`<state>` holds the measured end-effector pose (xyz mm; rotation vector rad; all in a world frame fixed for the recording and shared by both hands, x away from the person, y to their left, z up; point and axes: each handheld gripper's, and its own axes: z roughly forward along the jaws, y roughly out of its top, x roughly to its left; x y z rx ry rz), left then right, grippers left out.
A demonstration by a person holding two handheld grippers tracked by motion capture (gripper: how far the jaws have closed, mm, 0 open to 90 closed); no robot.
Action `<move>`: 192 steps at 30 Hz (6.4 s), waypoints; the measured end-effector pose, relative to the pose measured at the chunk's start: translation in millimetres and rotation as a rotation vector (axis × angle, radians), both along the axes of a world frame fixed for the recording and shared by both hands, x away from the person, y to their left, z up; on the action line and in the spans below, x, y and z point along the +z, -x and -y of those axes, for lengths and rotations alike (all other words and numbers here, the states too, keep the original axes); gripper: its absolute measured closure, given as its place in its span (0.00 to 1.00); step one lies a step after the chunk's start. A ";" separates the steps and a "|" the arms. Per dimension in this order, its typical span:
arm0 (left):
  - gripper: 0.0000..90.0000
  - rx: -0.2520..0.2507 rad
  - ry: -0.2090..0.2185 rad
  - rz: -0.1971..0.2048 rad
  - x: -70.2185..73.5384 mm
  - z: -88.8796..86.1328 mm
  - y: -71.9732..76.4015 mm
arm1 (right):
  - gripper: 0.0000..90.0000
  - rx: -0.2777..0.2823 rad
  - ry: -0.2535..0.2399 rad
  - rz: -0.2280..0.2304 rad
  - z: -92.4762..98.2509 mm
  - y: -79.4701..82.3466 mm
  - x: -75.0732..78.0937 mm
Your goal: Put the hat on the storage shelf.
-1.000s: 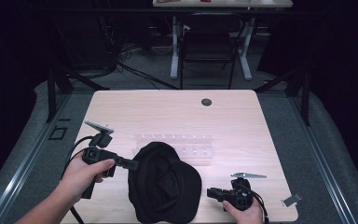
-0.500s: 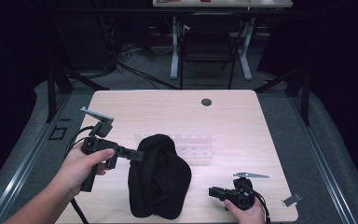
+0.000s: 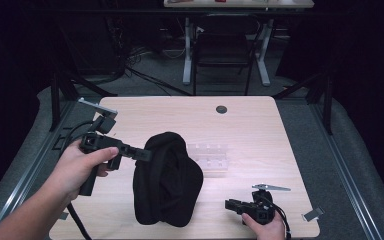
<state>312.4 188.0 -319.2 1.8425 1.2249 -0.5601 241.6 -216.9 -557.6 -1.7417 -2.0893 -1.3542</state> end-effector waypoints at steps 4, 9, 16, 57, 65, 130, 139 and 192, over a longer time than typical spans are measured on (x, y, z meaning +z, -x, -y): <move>0.96 0.008 -0.002 0.017 15.5 -0.1 -1.5 | 0.82 0.000 0.004 0.002 0.3 0.2 0.3; 0.96 0.025 0.002 0.044 32.5 -1.2 -4.0 | 0.82 0.000 0.002 0.004 1.0 -0.1 0.0; 0.96 0.054 0.013 0.067 51.6 -5.7 -10.2 | 0.82 -0.004 0.000 0.006 0.5 0.0 0.3; 0.96 0.249 -0.008 0.064 29.9 -12.5 -89.5 | 0.81 -0.010 -0.027 0.019 5.1 -0.4 2.4; 0.96 0.276 -0.013 0.060 23.8 -13.4 -94.1 | 0.81 -0.005 -0.011 0.027 5.1 -0.5 3.7; 0.96 0.173 0.063 0.061 8.6 85.0 -105.1 | 0.77 0.049 0.031 0.241 -38.0 -23.6 35.4; 0.95 0.161 0.059 0.059 4.2 96.1 -107.3 | 0.77 0.031 0.031 0.243 -31.6 -23.4 36.3; 0.81 0.125 0.141 0.038 -20.9 112.9 -108.7 | 0.78 -0.005 -0.003 0.237 -21.2 -22.5 33.7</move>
